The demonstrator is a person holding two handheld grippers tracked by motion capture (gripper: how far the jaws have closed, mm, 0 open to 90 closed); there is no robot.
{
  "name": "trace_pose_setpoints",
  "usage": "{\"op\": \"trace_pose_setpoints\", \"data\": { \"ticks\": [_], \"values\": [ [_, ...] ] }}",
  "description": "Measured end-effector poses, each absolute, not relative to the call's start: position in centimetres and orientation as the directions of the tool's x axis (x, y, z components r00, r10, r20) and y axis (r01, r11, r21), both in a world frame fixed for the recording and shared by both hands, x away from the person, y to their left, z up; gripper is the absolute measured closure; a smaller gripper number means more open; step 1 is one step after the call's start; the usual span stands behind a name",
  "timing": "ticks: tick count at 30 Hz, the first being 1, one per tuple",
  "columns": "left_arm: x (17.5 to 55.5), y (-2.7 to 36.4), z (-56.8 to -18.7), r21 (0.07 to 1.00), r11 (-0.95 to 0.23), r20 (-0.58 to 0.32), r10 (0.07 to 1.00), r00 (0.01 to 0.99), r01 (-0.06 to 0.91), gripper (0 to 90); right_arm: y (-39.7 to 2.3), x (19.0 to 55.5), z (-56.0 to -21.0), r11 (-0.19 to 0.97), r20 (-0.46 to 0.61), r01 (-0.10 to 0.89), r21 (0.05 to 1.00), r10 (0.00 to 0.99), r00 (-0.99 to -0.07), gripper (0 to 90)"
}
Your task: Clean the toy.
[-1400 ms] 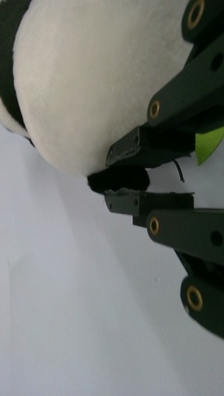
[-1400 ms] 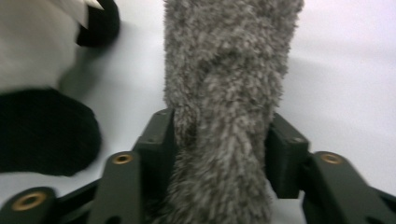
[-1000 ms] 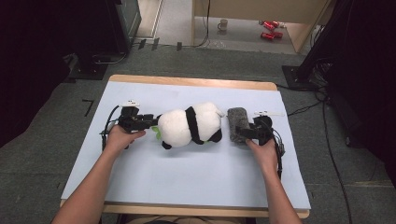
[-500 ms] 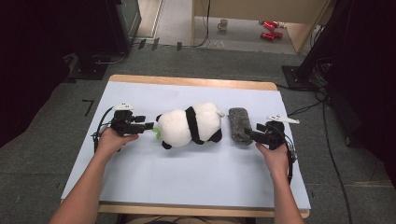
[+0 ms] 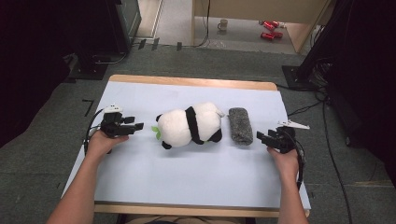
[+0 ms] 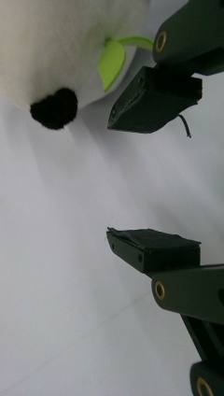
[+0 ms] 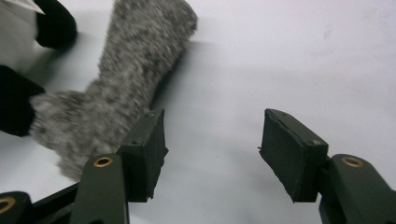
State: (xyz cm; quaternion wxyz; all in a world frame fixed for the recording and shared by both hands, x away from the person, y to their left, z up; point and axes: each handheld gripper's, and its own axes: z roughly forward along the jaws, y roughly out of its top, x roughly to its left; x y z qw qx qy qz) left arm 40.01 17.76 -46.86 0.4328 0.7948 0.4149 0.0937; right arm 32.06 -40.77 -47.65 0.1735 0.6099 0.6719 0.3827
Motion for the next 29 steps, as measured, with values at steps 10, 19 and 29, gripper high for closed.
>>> {"op": "trace_pose_setpoints", "data": {
  "ticks": [10,19,29],
  "values": [
    [40.1,18.4,-48.3,0.727,-0.352,-0.134,0.769,0.625,0.589,40.5,-40.9,32.4,-48.6,0.026,0.148,0.705,0.709,0.972,-0.184,38.9],
    [40.1,18.5,-48.9,0.717,-0.351,-0.143,0.771,0.621,0.602,38.9,-40.7,32.5,-49.5,0.064,0.133,0.712,0.7,0.967,-0.217,29.0],
    [39.9,18.5,-49.1,0.726,-0.357,-0.132,0.767,0.628,0.588,36.7,-39.8,32.1,-50.3,0.146,0.062,0.669,0.729,0.959,-0.277,16.6]
  ]
}}
